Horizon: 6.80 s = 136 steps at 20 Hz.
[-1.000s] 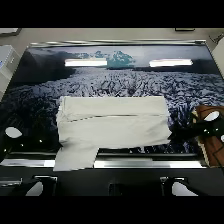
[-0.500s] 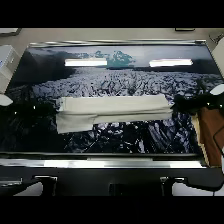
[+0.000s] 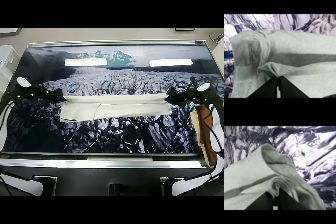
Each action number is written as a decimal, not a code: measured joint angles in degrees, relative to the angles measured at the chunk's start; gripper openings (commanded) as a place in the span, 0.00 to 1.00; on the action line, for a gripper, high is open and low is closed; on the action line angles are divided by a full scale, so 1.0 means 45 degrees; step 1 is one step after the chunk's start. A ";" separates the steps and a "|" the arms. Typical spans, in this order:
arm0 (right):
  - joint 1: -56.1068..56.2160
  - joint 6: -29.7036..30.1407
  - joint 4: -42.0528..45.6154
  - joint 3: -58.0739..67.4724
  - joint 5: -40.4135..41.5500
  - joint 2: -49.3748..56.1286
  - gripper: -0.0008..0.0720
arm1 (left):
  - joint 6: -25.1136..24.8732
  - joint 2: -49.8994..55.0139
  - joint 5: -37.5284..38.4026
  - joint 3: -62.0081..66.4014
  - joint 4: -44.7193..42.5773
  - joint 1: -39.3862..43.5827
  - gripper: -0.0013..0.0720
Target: Fold the clothes and pants, and hang the long-sleeved shirts on hangers.
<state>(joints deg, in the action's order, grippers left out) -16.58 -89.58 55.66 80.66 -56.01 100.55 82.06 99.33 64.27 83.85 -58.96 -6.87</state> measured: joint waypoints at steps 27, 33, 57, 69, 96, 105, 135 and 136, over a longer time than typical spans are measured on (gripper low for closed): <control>-0.0170 0.1909 -0.2856 0.0729 -0.2807 0.0180 0.07 | 0.0112 -0.2244 -0.0350 0.1642 0.0602 0.3847 0.06; 0.0253 0.2108 -0.3347 0.0845 -0.4313 -0.3308 0.07 | 0.1928 0.0248 -0.2735 0.1554 0.0816 0.6989 0.06; 0.5921 0.1321 -0.4692 0.0855 -0.1185 -0.3827 0.07 | 0.2958 0.0855 -0.0738 0.3687 -0.0559 0.5659 0.05; 0.9204 0.1627 -0.8961 0.0855 0.3186 0.0806 0.99 | 0.2463 -0.6193 0.2118 0.3706 -0.3861 0.1433 0.05; 0.1773 0.3313 -0.6679 0.1054 -0.5416 0.1277 0.07 | 0.2429 -0.6766 0.2268 0.3706 -0.3672 0.1996 0.05; -0.4099 0.1054 -0.4386 0.4760 -0.6654 -0.0986 0.07 | 0.2429 -0.6761 0.2152 0.3706 -0.3662 0.2030 0.05; -1.1769 -0.3002 0.5187 -0.0661 -0.9719 -0.5348 0.07 | 0.2089 -0.6751 0.1175 0.3682 -0.3507 0.3128 0.05; -1.1769 -0.2958 0.5455 -0.1209 -0.9466 -0.5406 0.07 | 0.2089 -0.6751 0.1175 0.3682 -0.3492 0.3128 0.05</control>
<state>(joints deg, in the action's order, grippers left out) -69.54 -102.89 80.20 75.22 -98.61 76.23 91.46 68.95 69.56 100.42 -74.67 7.20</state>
